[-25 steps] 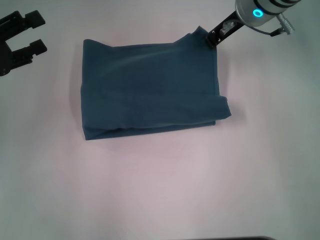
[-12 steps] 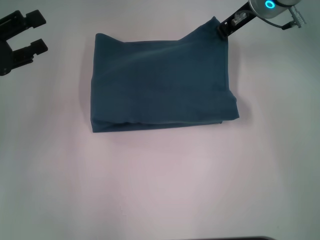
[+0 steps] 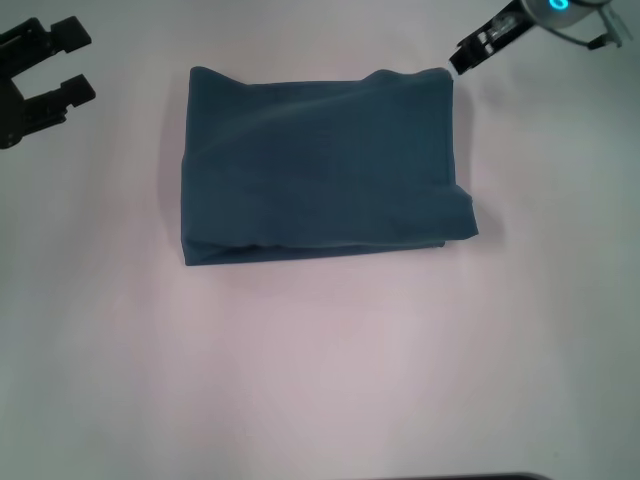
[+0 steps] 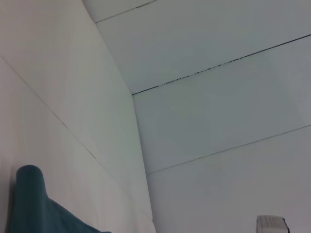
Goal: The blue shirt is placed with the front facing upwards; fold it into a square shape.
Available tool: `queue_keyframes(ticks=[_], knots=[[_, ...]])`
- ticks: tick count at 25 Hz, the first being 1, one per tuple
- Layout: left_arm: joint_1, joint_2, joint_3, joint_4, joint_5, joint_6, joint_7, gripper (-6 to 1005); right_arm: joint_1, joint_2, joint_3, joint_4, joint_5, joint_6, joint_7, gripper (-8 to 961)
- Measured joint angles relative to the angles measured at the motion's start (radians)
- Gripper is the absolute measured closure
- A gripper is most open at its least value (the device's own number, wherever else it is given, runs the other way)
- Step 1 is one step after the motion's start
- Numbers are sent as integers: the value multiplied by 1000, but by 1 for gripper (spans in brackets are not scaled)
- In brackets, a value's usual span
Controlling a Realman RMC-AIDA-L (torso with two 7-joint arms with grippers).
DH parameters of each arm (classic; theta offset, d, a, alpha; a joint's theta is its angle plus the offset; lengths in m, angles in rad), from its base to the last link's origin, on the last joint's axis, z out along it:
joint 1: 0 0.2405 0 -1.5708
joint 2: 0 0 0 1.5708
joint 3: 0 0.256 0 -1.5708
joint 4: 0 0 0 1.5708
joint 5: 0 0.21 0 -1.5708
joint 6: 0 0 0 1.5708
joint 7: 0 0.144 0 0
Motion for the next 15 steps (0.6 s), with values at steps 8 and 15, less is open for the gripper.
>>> queue_keyframes(ticks=[8,15], knots=[[0,2,-3,0,-1,5,-1,140,-47,-6,164,-158,52,-109,-61,432],[4,4,-10,0,-1,8,0,139,-141,-18,315,-204,433,-424,-274,248]])
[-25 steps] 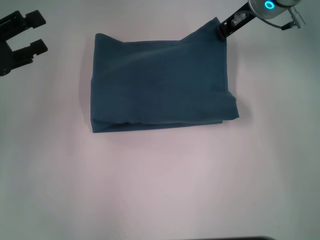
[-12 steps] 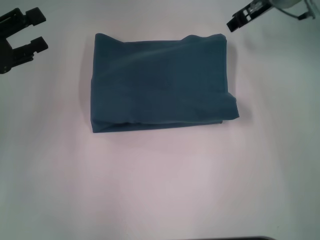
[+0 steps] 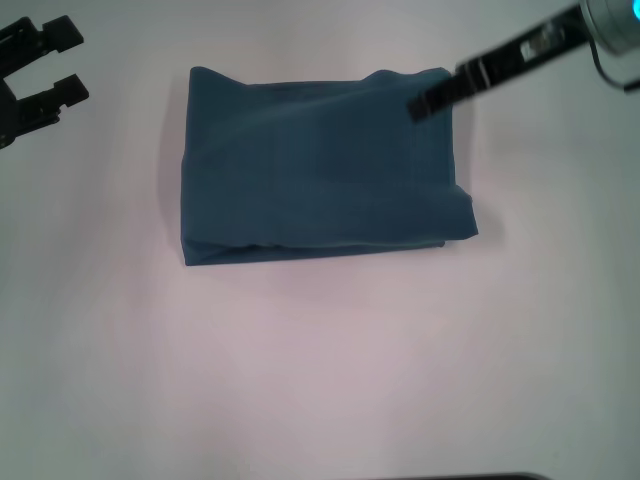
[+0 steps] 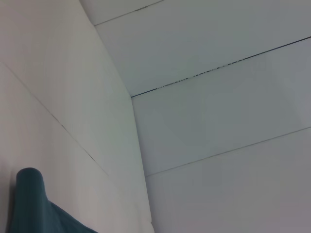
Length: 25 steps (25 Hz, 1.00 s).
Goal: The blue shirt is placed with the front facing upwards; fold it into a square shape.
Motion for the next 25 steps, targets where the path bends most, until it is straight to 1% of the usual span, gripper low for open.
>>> queue_keyframes(ticks=[2,4,5,7,8,10,11,12,14,16,19,20,21,22,24,25], knots=[[0,1,0,0,0,-1,-1,139,-33,-1,16,5,66,-75,-42,242],[0,2,-1,0,0,-4,-3,139,-56,-6,41,34,122,-141,-73,241],[-1,2,-1,0,0,-5,-4,139,-63,-13,64,65,156,-174,-86,243],[-5,2,-1,0,0,-4,-5,139,-70,-37,130,155,228,-247,-108,247],[-6,2,-1,0,0,-3,-5,139,-72,-54,167,212,261,-268,-116,249],[-7,2,-1,0,0,-2,-4,139,-79,-85,225,326,301,-285,-132,256],[-8,2,0,0,0,-1,-3,139,-87,-96,248,380,316,-283,-151,260],[-7,2,1,0,0,-2,-1,139,-97,-105,267,422,329,-280,-176,263],[-5,2,4,2,1,-5,1,139,-122,-107,295,468,368,-284,-250,270],[-4,3,3,7,2,-7,2,139,-150,-99,305,483,411,-287,-335,277],[-1,7,-1,14,2,-8,5,140,-190,-75,306,484,447,-282,-505,288],[-1,7,-1,20,1,-8,9,140,-203,-64,305,478,450,-278,-574,291],[-1,7,0,28,2,-9,15,140,-223,-47,300,463,447,-274,-693,295],[-1,7,0,28,2,-9,15,140,-236,-34,299,447,446,-266,-770,328],[-5,12,3,50,4,-10,32,140,-270,2,300,409,444,-232,-943,393],[-6,14,8,57,5,-8,42,140,-284,14,305,395,451,-205,-1014,426]])
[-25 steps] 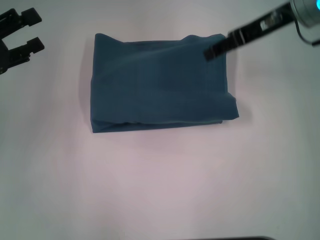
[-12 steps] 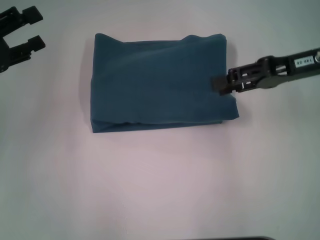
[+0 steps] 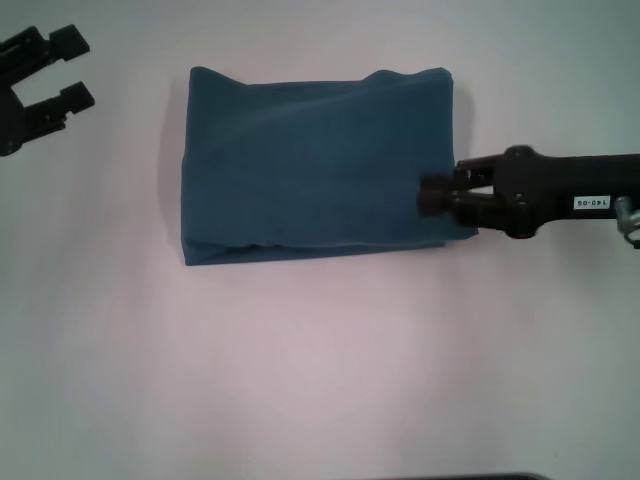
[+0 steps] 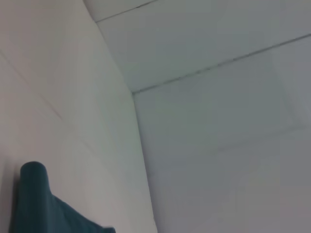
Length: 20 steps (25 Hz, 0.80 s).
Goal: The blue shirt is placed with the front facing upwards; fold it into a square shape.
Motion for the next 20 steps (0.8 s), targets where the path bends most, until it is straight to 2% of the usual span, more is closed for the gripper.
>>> queue_keyframes(ticks=[1,4,6,13,15,20], knots=[[-3,2,10,5,0,6,17,140,-7,5,4,-5,9,18,-44,458],[-6,5,30,11,-1,71,134,140,-14,1,19,1,43,34,-88,568],[-4,-1,24,22,-3,103,202,140,-16,1,26,-4,55,43,-93,644],[22,-6,10,46,-4,99,211,141,15,5,-6,98,78,183,-128,949],[32,-11,-1,47,-5,99,211,141,33,7,-49,159,77,272,-167,954],[38,-16,-6,55,-5,99,212,141,59,8,-91,254,74,385,-206,952]])
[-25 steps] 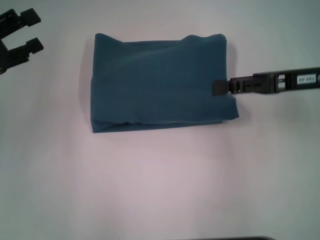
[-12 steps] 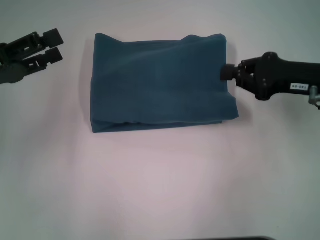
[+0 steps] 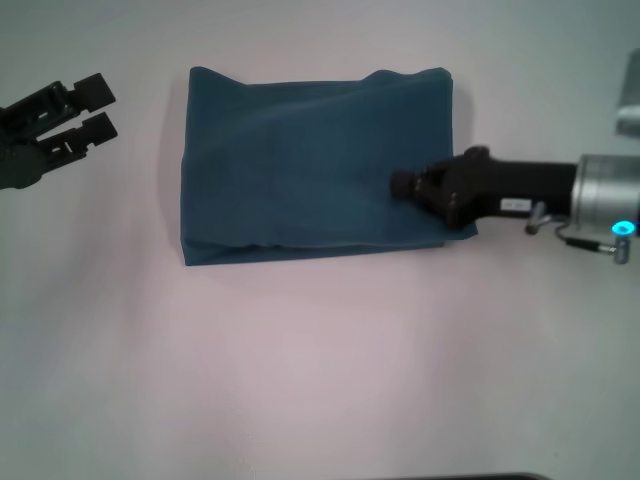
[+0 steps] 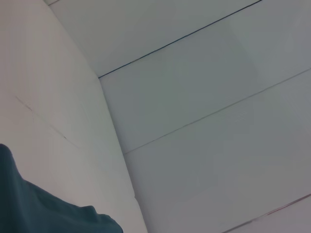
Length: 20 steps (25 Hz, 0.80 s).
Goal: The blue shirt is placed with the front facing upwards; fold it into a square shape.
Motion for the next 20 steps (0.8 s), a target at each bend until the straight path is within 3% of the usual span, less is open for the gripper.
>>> queue_keyframes(ticks=[7,20], knots=[[-4,0,-2,2,0,2,-2,139,-9,-10,-38,24,-4,42,36,949],[1,3,-2,-1,0,17,1,140,50,-19,-105,-80,-139,35,357,943]])
